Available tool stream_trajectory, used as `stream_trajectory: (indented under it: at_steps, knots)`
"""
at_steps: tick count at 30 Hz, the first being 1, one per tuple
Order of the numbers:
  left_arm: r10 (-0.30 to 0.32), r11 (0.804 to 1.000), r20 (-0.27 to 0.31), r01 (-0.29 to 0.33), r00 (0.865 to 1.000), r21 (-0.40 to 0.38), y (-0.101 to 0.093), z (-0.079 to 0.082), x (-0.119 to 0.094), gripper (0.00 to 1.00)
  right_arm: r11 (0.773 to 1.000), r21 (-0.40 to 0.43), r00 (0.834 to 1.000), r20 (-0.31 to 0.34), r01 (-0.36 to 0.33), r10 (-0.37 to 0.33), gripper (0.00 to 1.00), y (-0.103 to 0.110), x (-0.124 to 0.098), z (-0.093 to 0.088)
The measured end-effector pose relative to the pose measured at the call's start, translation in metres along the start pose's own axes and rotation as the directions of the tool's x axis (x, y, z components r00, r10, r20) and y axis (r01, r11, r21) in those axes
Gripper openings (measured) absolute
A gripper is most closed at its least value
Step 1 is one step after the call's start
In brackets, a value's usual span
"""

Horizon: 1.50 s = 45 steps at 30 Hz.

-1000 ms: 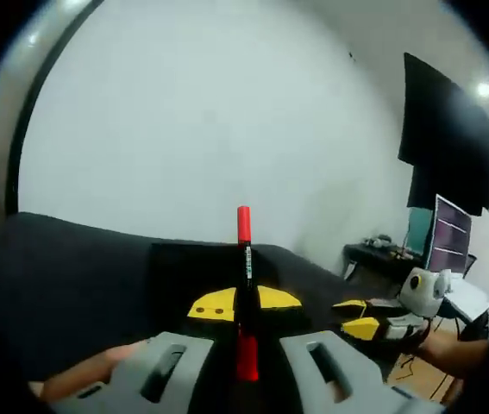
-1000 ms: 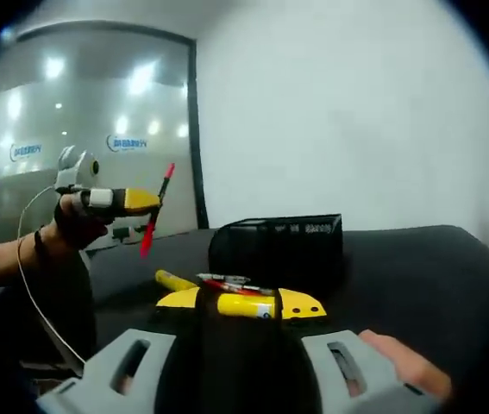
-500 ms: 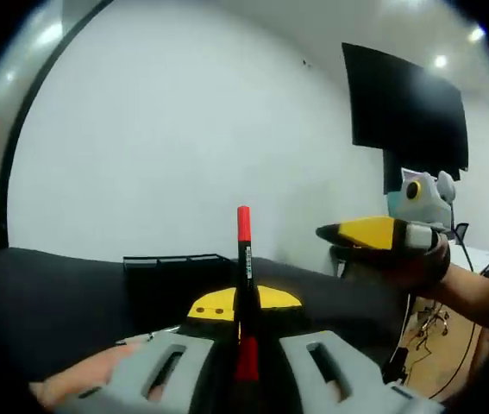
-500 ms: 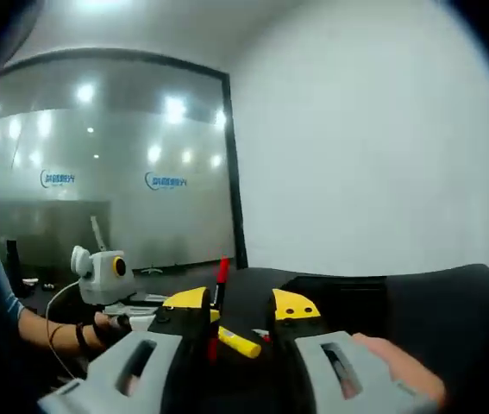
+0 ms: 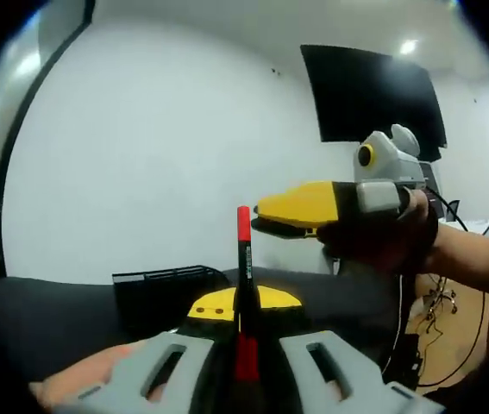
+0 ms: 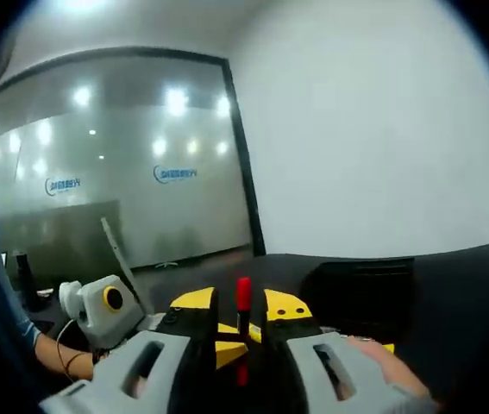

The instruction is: Pick up pens and glue sticks and place them into the holder.

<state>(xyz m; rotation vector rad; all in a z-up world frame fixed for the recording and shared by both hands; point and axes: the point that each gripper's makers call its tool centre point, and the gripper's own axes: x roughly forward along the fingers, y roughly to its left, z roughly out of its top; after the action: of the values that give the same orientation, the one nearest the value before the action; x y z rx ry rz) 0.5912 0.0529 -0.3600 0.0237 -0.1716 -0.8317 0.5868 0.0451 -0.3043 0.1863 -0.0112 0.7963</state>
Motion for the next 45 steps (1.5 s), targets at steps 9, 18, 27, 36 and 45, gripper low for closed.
stream_trajectory:
  at_steps: [9,18,27,36,45]
  knots:
    - [-0.004,1.000,0.011,0.004,1.000,0.011,-0.003,0.001,-0.004,0.07,0.999,-0.015,0.999,-0.002,0.034,-0.034,0.03,-0.001,0.001,0.001]
    - [-0.002,1.000,0.019,0.002,1.000,0.019,-0.004,0.002,-0.006,0.07,0.999,-0.010,0.999,0.002,0.032,-0.032,0.04,0.000,0.000,-0.001]
    - [-0.015,0.999,0.027,0.014,1.000,0.035,-0.007,-0.001,-0.003,0.08,0.998,-0.029,0.998,0.006,0.061,-0.061,0.03,-0.004,-0.002,-0.001]
    - [-0.121,0.992,-0.048,0.119,0.991,-0.047,-0.007,-0.023,0.002,0.20,0.987,-0.049,0.988,0.022,0.152,-0.151,0.03,-0.031,-0.019,0.002]
    - [-0.242,0.957,-0.094,0.222,0.966,-0.188,0.030,-0.038,0.005,0.41,0.975,-0.049,0.976,0.005,0.219,-0.219,0.03,-0.050,-0.044,-0.002]
